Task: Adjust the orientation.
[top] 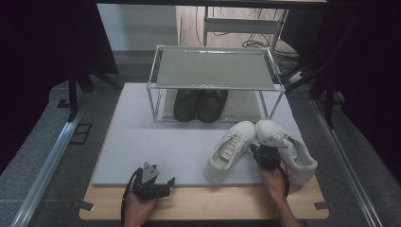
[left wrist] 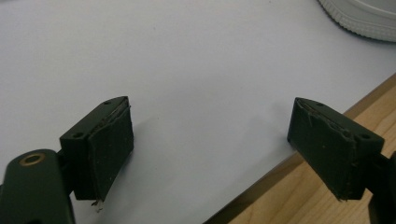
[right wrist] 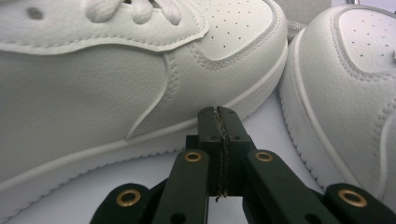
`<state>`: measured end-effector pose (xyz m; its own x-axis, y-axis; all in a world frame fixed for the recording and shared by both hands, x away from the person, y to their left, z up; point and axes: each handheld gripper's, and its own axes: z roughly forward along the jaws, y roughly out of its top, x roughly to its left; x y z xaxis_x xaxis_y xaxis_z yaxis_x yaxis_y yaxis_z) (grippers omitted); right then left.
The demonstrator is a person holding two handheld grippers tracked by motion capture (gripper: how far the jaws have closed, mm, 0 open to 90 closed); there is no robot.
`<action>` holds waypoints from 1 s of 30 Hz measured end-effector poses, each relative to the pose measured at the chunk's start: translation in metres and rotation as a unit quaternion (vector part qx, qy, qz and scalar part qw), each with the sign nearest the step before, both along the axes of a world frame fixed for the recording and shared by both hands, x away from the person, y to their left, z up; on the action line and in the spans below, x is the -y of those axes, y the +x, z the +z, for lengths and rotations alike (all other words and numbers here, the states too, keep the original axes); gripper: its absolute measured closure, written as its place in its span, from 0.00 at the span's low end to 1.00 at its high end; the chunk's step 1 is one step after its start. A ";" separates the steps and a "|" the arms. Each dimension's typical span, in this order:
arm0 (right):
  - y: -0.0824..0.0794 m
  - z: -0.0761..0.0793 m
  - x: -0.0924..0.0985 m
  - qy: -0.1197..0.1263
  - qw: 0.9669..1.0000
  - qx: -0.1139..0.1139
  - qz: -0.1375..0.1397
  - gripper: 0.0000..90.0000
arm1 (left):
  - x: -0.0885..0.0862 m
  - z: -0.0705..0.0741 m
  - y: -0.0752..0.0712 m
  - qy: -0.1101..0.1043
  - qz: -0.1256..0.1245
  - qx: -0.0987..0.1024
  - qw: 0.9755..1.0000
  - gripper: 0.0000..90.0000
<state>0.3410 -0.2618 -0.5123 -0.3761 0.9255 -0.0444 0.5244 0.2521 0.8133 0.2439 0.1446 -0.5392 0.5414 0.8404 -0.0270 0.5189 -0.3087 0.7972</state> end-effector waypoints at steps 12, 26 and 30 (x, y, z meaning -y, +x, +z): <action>0.006 -0.002 -0.006 0.006 1.000 -0.003 0.009 1.00 | 0.000 0.000 0.000 0.000 0.000 0.000 1.000 0.16; 0.017 -0.004 -0.024 0.012 1.000 -0.004 0.027 1.00 | 0.000 0.000 0.000 0.000 0.000 0.001 1.000 0.16; 0.019 -0.004 -0.030 0.015 0.999 -0.005 0.033 1.00 | 0.000 0.000 0.000 0.001 0.000 0.000 1.000 0.16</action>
<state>0.3599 -0.2321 -0.5162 -0.4366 0.8996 -0.0131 0.5163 0.2625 0.8152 0.2439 0.1445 -0.5392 0.5412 0.8405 -0.0258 0.5186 -0.3095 0.7970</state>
